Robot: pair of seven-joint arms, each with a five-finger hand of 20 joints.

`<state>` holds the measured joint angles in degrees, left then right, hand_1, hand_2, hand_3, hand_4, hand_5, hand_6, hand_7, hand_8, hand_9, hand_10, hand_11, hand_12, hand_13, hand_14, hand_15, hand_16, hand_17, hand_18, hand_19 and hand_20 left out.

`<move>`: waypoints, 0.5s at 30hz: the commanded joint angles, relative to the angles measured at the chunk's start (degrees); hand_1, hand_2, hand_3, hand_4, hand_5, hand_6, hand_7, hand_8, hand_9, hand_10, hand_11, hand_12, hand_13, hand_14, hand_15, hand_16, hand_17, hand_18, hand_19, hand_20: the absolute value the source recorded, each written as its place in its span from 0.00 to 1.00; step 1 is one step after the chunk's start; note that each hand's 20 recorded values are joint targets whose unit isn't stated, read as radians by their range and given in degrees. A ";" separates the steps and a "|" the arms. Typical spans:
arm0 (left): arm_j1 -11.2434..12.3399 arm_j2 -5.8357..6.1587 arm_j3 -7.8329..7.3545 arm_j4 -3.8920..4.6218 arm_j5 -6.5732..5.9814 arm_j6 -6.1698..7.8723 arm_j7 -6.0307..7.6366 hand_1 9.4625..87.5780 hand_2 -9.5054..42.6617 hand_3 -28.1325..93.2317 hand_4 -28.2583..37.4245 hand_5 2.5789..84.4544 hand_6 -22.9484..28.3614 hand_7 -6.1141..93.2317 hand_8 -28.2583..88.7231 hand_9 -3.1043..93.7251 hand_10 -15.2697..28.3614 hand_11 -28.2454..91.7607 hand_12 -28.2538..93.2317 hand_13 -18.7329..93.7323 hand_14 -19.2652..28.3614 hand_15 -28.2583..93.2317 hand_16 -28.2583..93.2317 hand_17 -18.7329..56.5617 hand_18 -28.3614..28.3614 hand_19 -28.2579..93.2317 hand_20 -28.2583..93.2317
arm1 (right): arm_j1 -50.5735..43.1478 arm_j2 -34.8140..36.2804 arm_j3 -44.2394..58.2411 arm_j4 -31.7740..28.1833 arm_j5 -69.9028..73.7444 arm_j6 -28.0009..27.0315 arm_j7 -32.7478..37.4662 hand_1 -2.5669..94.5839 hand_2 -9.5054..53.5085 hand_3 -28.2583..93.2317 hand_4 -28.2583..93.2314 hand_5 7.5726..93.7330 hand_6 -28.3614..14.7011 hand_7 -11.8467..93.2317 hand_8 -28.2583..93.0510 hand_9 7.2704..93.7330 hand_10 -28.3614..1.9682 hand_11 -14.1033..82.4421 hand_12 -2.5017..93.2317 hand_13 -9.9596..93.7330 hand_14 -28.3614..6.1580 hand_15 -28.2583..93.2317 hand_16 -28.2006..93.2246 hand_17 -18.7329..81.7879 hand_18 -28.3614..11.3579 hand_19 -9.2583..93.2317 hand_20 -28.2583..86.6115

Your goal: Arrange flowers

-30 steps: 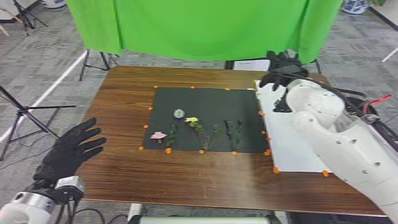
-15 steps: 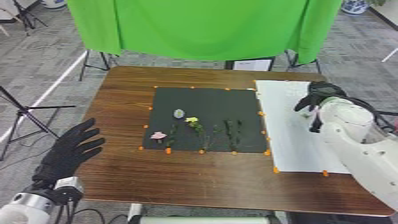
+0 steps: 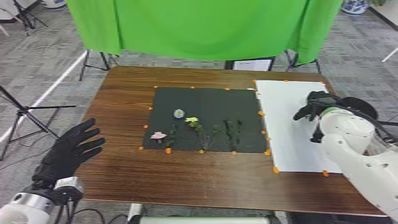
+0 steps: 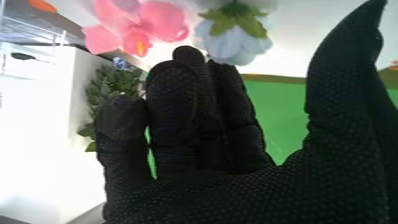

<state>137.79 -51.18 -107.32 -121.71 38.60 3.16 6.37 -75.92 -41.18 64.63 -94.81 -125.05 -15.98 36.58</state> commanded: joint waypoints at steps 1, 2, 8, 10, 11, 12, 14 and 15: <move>0.09 0.75 0.12 0.13 -0.31 -0.30 -0.35 0.23 0.17 0.81 0.03 0.27 0.50 0.30 0.14 0.25 0.64 0.44 0.37 0.32 0.75 0.56 0.22 0.12 0.90 0.59 0.32 | -0.64 0.54 -1.60 2.53 -1.92 1.82 0.59 0.31 0.00 0.93 0.00 0.38 0.57 0.46 0.10 0.49 0.51 0.48 0.27 0.66 0.58 0.89 0.43 0.48 0.18 0.95 0.72; -0.01 0.65 0.13 0.16 -0.22 -0.34 -0.47 0.22 0.17 0.81 0.03 0.27 0.50 0.30 0.14 0.25 0.64 0.44 0.37 0.32 0.75 0.56 0.22 0.12 0.90 0.59 0.32 | -1.19 0.75 -1.37 2.82 -2.01 3.48 -0.84 0.33 0.00 0.94 0.00 0.39 0.59 0.48 0.10 0.51 0.54 0.48 0.27 0.67 0.59 0.89 0.43 0.49 0.19 0.95 0.72; 0.60 0.40 -0.41 -0.21 -0.19 0.01 -0.42 0.23 0.17 0.81 0.03 0.27 0.50 0.30 0.14 0.25 0.64 0.44 0.37 0.32 0.75 0.56 0.22 0.12 0.90 0.59 0.33 | -3.31 1.59 -0.62 2.76 -0.16 11.79 -6.29 0.50 0.00 0.91 0.00 0.57 0.70 0.60 0.21 0.80 0.75 0.35 0.48 0.79 0.68 0.86 0.46 0.57 0.22 0.99 0.70; 0.84 0.38 -0.62 -0.30 -0.20 0.08 -0.26 0.23 0.17 0.81 0.03 0.27 0.50 0.30 0.14 0.25 0.64 0.44 0.37 0.32 0.76 0.56 0.22 0.12 0.90 0.59 0.33 | -3.67 1.51 -0.15 1.91 -0.65 13.38 -7.73 0.54 0.01 0.91 0.00 0.66 0.72 0.61 0.24 0.90 0.81 0.33 0.52 0.83 0.70 0.85 0.47 0.60 0.23 1.00 0.71; 0.70 0.49 -0.64 -0.26 -0.20 0.04 -0.19 0.23 0.17 0.81 0.03 0.27 0.51 0.30 0.14 0.25 0.64 0.44 0.37 0.32 0.75 0.56 0.22 0.12 0.90 0.59 0.33 | -3.81 1.58 0.02 0.87 -0.42 14.65 -8.06 0.53 0.00 0.92 0.00 0.68 0.72 0.61 0.24 0.91 0.82 0.33 0.53 0.83 0.70 0.85 0.47 0.60 0.23 1.00 0.71; 0.83 0.58 -0.71 -0.32 -0.23 0.15 -0.06 0.23 0.17 0.81 0.03 0.27 0.51 0.30 0.14 0.25 0.64 0.44 0.37 0.32 0.75 0.56 0.22 0.12 0.90 0.59 0.33 | -3.36 1.41 -0.35 0.17 -0.19 16.23 -8.92 0.53 0.00 0.93 0.00 0.69 0.72 0.61 0.24 0.91 0.82 0.33 0.54 0.84 0.70 0.85 0.47 0.61 0.23 1.00 0.71; 0.53 0.70 -0.67 -0.20 -0.19 0.04 -0.11 0.23 0.17 0.81 0.03 0.27 0.51 0.30 0.14 0.25 0.64 0.44 0.37 0.32 0.75 0.56 0.22 0.12 0.90 0.59 0.33 | -2.33 1.08 -1.13 -2.14 -0.23 17.85 -10.25 0.53 0.00 0.94 0.00 0.70 0.71 0.61 0.23 0.92 0.81 0.34 0.54 0.84 0.70 0.85 0.48 0.61 0.23 1.00 0.72; 0.36 0.90 -0.52 -0.11 -0.21 0.01 0.04 0.23 0.17 0.81 0.03 0.27 0.51 0.30 0.14 0.25 0.64 0.44 0.37 0.32 0.76 0.56 0.22 0.12 0.90 0.59 0.33 | -1.55 0.77 -1.80 -3.27 -0.35 19.18 -11.14 0.53 0.00 0.94 0.00 0.70 0.71 0.61 0.23 0.92 0.82 0.34 0.55 0.84 0.70 0.85 0.48 0.61 0.23 1.00 0.72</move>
<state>137.84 -50.46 -107.57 -121.73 38.54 3.19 6.38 -79.53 -40.06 64.19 -92.14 -124.99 -0.91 27.89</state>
